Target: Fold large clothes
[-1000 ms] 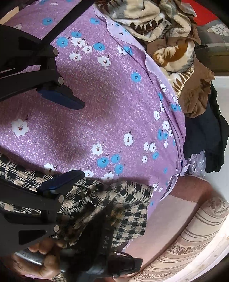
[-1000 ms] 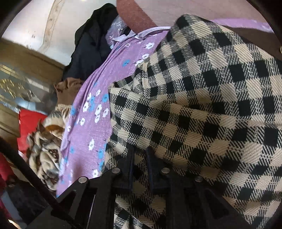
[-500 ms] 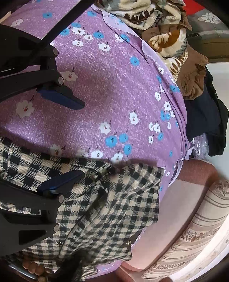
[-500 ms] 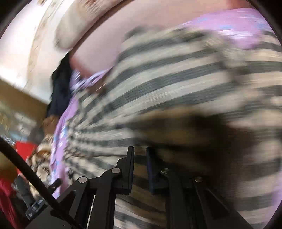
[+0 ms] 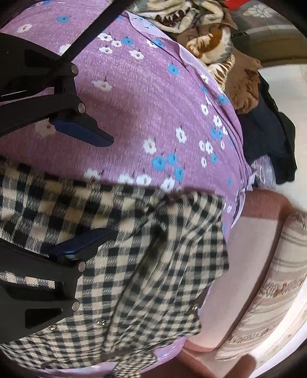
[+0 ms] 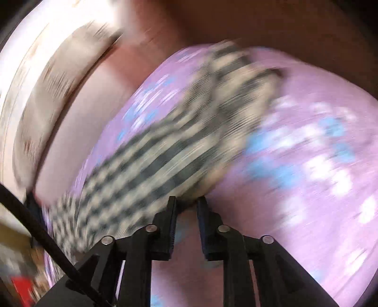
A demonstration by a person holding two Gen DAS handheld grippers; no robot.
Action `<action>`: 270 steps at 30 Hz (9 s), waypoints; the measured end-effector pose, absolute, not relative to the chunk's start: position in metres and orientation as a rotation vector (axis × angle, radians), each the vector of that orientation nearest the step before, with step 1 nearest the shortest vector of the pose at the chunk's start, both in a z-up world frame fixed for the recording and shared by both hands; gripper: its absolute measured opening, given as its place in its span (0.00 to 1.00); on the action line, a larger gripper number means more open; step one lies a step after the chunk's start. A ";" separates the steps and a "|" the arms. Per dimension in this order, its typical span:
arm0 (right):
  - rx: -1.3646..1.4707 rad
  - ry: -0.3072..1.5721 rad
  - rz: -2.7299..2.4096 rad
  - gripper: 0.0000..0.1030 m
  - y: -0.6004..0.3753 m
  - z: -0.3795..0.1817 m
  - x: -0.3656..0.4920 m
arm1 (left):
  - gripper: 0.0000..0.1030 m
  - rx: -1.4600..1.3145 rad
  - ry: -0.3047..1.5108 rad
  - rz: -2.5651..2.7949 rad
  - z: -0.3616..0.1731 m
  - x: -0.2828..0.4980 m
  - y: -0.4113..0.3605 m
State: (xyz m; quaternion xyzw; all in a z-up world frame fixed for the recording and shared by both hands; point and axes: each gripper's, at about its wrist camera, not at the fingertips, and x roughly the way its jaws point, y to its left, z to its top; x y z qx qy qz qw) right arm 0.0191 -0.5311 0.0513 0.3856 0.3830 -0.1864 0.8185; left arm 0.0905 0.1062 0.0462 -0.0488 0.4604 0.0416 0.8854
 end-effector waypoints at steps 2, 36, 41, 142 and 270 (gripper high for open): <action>0.916 0.750 -0.423 0.26 -0.558 0.049 0.008 | 0.68 -0.073 0.947 0.082 0.046 0.089 0.099; 0.277 0.911 0.430 0.08 -0.249 0.095 0.122 | 0.68 -0.142 0.976 0.068 0.038 0.092 0.095; 0.149 1.046 0.539 0.47 -0.189 0.062 0.105 | 0.68 -0.177 0.931 0.000 0.057 0.089 0.088; -0.084 0.968 0.149 0.59 -0.185 0.064 0.081 | 0.59 0.120 0.968 0.106 0.049 0.114 0.050; 0.719 0.848 0.274 0.59 -0.307 0.087 0.147 | 0.58 -0.369 0.768 -0.005 0.110 0.152 0.128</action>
